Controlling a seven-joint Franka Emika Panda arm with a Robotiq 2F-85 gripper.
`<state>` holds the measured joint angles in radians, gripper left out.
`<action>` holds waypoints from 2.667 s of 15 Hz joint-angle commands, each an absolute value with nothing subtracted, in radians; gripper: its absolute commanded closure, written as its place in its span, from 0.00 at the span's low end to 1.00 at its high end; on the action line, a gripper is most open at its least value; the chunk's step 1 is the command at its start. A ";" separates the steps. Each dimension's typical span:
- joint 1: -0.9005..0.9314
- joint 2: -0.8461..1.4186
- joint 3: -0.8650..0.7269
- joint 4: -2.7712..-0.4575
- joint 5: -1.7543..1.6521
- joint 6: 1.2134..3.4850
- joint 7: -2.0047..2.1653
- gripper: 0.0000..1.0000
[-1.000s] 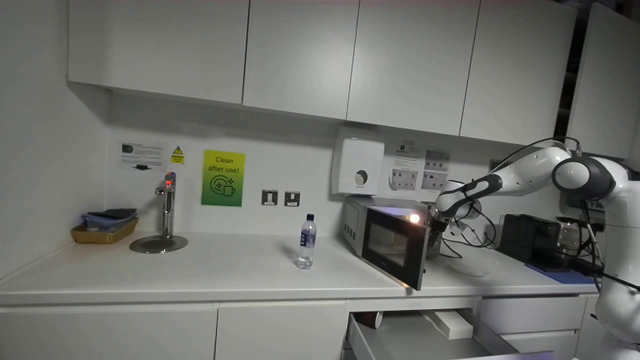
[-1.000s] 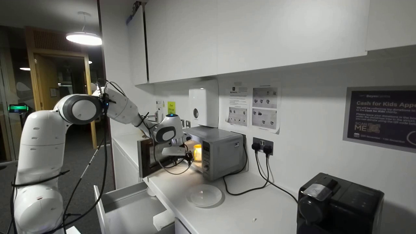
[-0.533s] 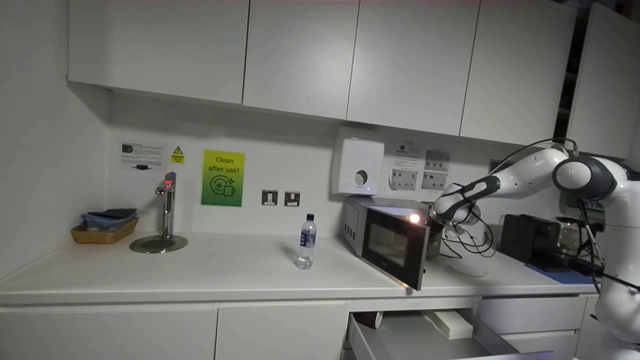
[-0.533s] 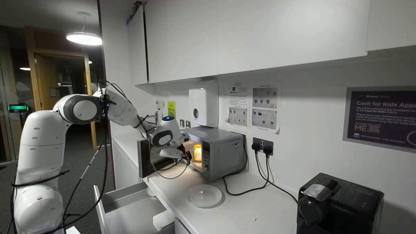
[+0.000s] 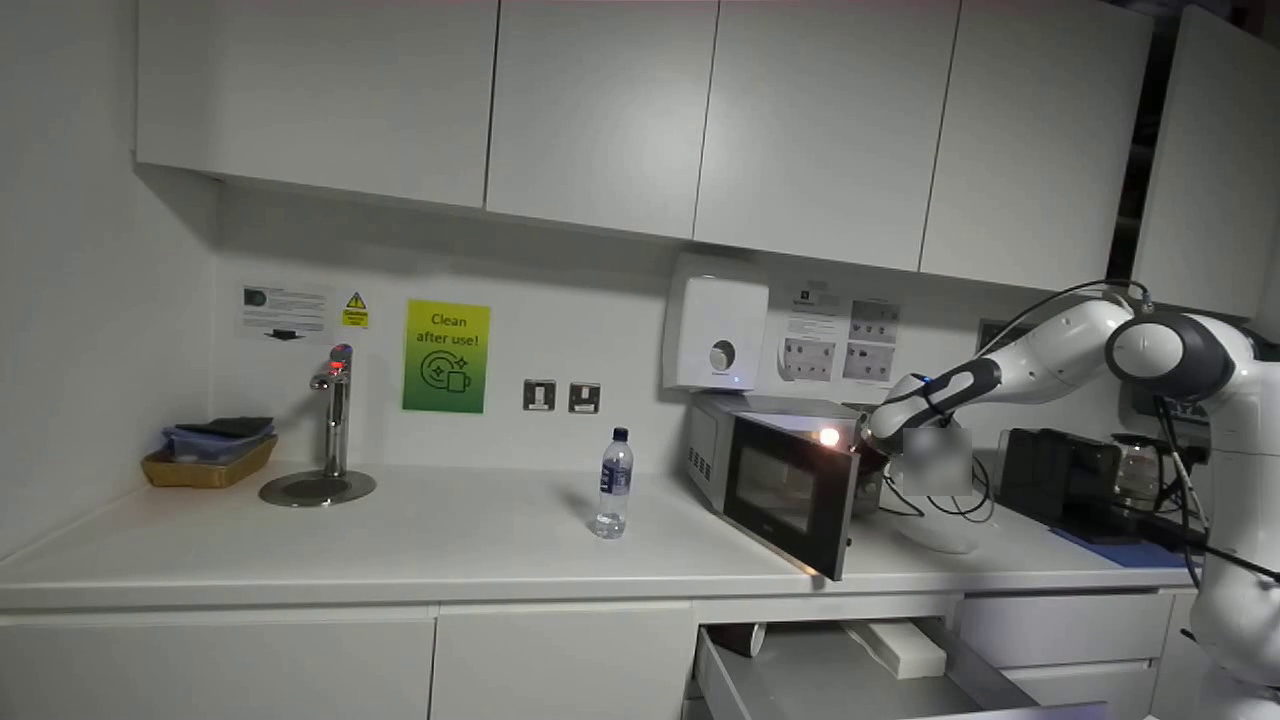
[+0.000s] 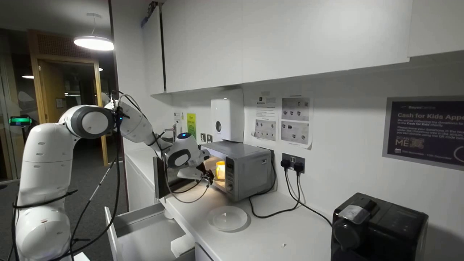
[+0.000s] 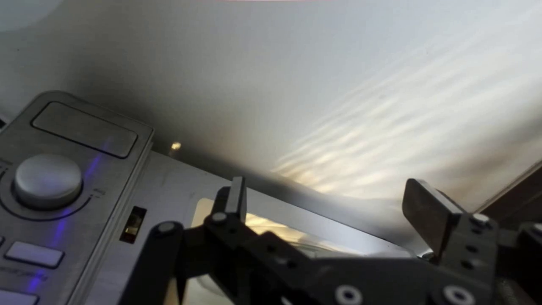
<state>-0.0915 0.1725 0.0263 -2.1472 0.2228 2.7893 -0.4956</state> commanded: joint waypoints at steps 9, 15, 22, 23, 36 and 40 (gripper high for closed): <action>-0.092 0.172 0.026 -2.147 0.222 2.789 -0.496 0.00; -0.077 0.185 0.024 -2.156 0.196 2.879 -0.488 0.00; -0.062 0.239 0.027 -2.148 0.188 2.976 -0.502 0.00; -0.061 0.249 0.028 -2.146 0.191 2.995 -0.503 0.00; -0.148 0.311 0.154 -2.130 0.237 3.171 -0.561 0.00; -0.199 0.319 0.198 -2.126 0.234 3.200 -0.557 0.00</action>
